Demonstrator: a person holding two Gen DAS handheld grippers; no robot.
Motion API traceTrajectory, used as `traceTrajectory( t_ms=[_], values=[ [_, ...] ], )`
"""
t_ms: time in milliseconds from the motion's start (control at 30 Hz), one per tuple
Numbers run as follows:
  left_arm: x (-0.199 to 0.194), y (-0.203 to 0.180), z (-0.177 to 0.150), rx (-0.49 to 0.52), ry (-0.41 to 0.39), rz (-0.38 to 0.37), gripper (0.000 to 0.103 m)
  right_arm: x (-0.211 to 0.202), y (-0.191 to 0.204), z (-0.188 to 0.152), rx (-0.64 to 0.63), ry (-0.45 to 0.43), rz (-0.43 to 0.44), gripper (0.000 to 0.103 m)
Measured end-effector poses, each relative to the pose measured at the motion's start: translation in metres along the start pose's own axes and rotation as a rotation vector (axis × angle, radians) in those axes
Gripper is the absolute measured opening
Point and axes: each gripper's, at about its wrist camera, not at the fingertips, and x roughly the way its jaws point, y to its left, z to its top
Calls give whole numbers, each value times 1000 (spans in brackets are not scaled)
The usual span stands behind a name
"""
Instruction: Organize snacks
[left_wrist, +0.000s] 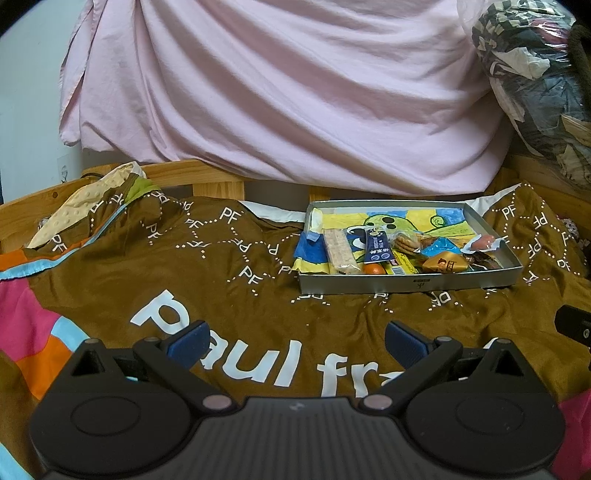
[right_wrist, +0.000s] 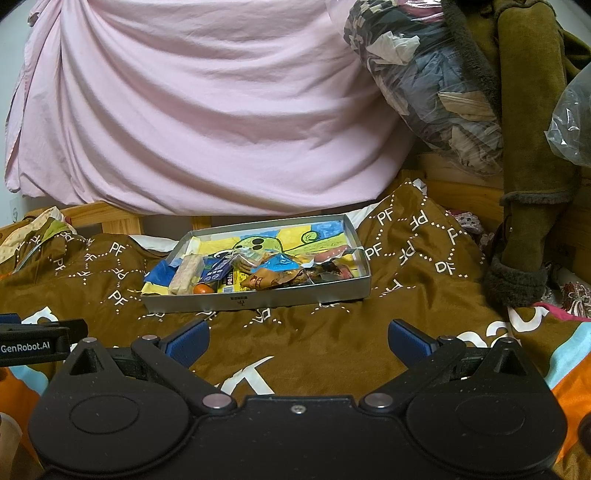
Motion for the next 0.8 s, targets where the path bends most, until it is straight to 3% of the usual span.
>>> traceTrajectory(
  t_ms=[800],
  values=[
    [2,0,-1,2,16,27,103,3,2,-2,-26,21,23,102]
  ],
)
